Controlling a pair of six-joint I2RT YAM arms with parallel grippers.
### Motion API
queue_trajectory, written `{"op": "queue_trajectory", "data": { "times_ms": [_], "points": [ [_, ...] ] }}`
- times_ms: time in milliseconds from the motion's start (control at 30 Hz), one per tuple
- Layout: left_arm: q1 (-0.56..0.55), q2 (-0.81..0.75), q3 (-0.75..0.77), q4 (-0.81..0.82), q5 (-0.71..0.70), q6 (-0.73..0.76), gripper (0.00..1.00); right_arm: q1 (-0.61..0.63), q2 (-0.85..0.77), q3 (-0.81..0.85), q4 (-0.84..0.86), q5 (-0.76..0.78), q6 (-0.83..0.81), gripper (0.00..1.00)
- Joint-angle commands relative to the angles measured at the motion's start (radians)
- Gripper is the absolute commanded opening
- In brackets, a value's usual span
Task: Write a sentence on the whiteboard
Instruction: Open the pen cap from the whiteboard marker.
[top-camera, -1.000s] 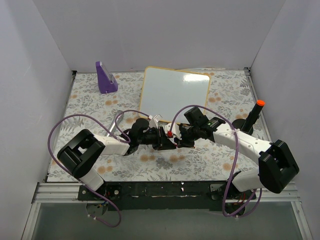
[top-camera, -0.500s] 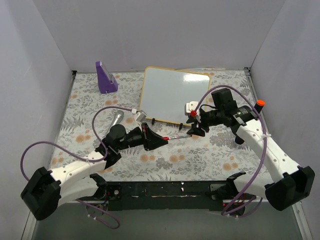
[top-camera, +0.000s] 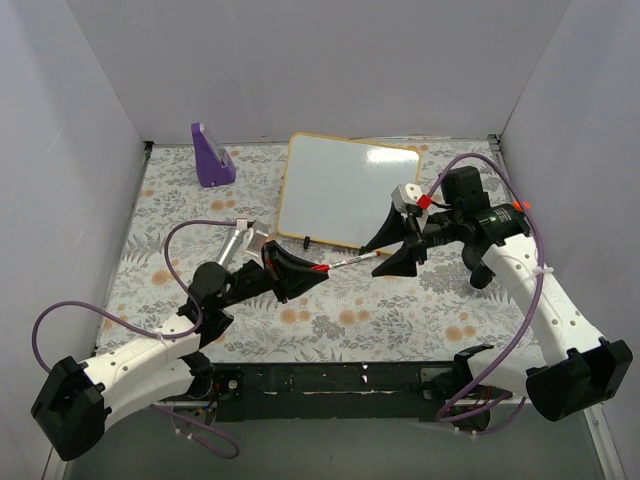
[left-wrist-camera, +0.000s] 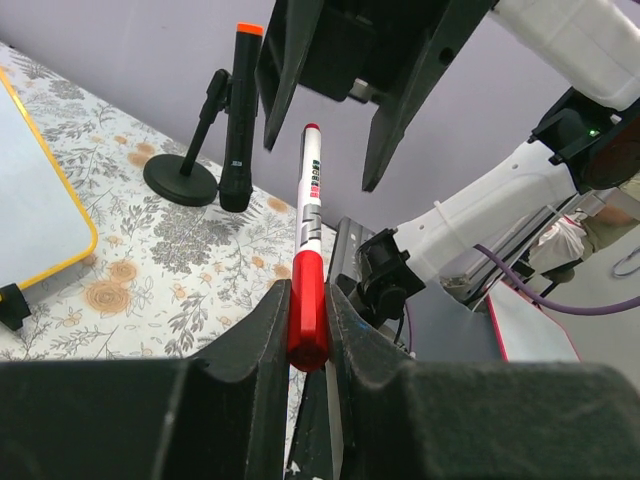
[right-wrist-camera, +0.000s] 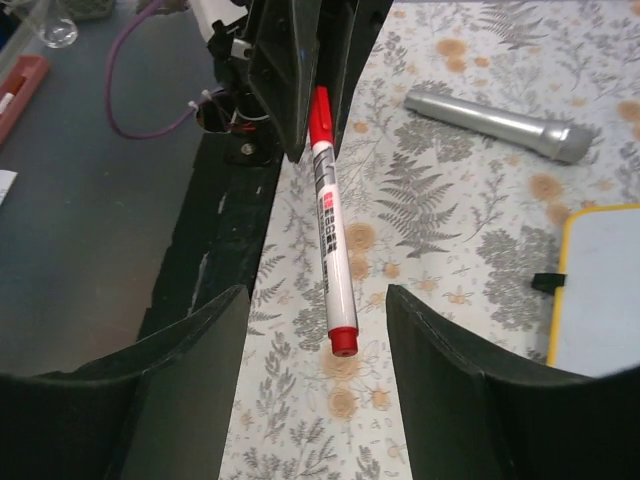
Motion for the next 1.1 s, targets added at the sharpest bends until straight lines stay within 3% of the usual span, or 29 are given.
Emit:
{"op": "queue_trajectory", "data": {
  "times_ms": [0,367,567,633,700,800,933,1067],
  "points": [
    [-0.003,0.001,0.033,0.067,0.020,-0.014,0.00,0.023,-0.008,-0.048,0.047,-0.089,0.099,0.65],
    [-0.003,0.073,0.031,0.150,0.066,-0.048,0.00,0.054,0.029,-0.085,0.179,-0.156,0.265,0.55],
    [-0.003,0.110,0.038,0.183,0.060,-0.051,0.00,0.069,0.038,-0.103,0.222,-0.141,0.309,0.41],
    [-0.003,0.114,0.036,0.187,0.058,-0.055,0.00,0.072,0.038,-0.109,0.233,-0.126,0.325,0.31],
    [-0.001,0.111,0.030,0.177,0.054,-0.049,0.00,0.072,0.038,-0.111,0.250,-0.088,0.337,0.02],
    [-0.003,0.093,0.021,0.139,0.038,-0.023,0.00,0.072,0.033,-0.108,0.250,-0.044,0.343,0.01],
    [-0.003,0.027,0.036,-0.005,0.001,0.096,0.04,0.057,0.023,-0.094,0.157,0.005,0.222,0.01],
    [-0.001,-0.040,0.096,-0.278,-0.006,0.250,0.00,0.043,0.004,-0.114,0.115,0.016,0.143,0.01]
  ]
}}
